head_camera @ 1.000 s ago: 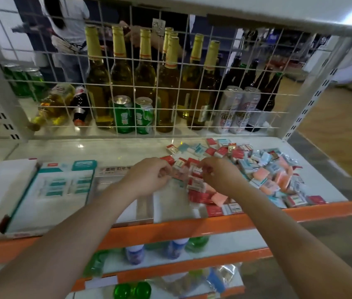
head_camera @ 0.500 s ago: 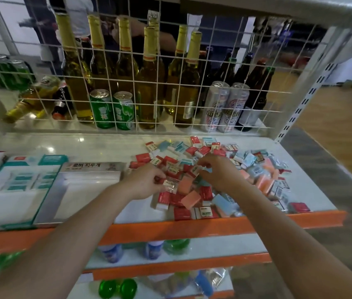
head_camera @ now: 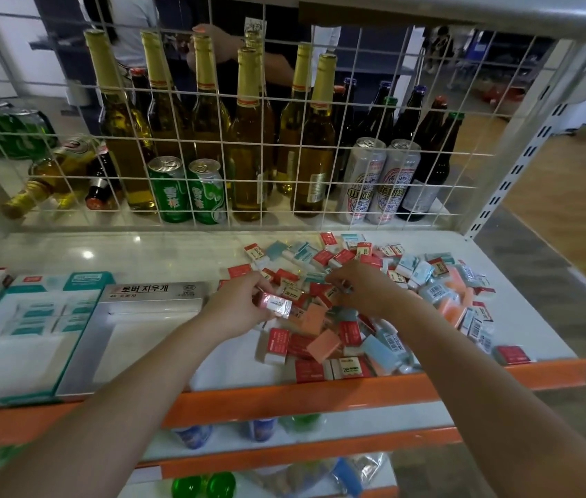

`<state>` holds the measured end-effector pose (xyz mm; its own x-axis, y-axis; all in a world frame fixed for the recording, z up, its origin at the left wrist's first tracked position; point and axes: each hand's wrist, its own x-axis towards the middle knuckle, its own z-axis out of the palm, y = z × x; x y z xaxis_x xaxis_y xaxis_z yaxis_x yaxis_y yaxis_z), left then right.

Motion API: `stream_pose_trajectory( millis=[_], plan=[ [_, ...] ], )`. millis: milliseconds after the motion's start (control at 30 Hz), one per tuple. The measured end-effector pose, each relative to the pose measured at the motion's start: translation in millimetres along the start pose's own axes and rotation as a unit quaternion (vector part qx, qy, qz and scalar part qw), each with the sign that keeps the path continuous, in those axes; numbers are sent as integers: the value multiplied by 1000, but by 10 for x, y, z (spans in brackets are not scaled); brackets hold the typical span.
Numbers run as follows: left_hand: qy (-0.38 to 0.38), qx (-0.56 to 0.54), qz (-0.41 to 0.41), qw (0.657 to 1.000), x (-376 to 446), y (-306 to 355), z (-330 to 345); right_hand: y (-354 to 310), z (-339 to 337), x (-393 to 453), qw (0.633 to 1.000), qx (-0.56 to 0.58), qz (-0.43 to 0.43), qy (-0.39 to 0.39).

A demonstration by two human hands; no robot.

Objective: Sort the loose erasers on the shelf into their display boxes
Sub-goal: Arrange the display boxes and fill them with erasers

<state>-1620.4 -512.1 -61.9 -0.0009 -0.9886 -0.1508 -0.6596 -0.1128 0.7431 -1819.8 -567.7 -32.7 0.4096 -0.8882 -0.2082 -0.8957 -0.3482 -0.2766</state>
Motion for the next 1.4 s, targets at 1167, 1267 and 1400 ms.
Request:
stream_pose_trajectory(
  millis=[1167, 1267, 1400],
  plan=[
    [45, 53, 33, 997, 46, 67, 94, -17, 62, -362, 993, 73, 43, 84],
    [58, 88, 27, 994, 7, -21, 106, -45, 91, -374, 991, 92, 41, 90],
    [66, 76, 23, 995, -23, -72, 99, -125, 114, -372, 990, 110, 31, 82]
  ],
)
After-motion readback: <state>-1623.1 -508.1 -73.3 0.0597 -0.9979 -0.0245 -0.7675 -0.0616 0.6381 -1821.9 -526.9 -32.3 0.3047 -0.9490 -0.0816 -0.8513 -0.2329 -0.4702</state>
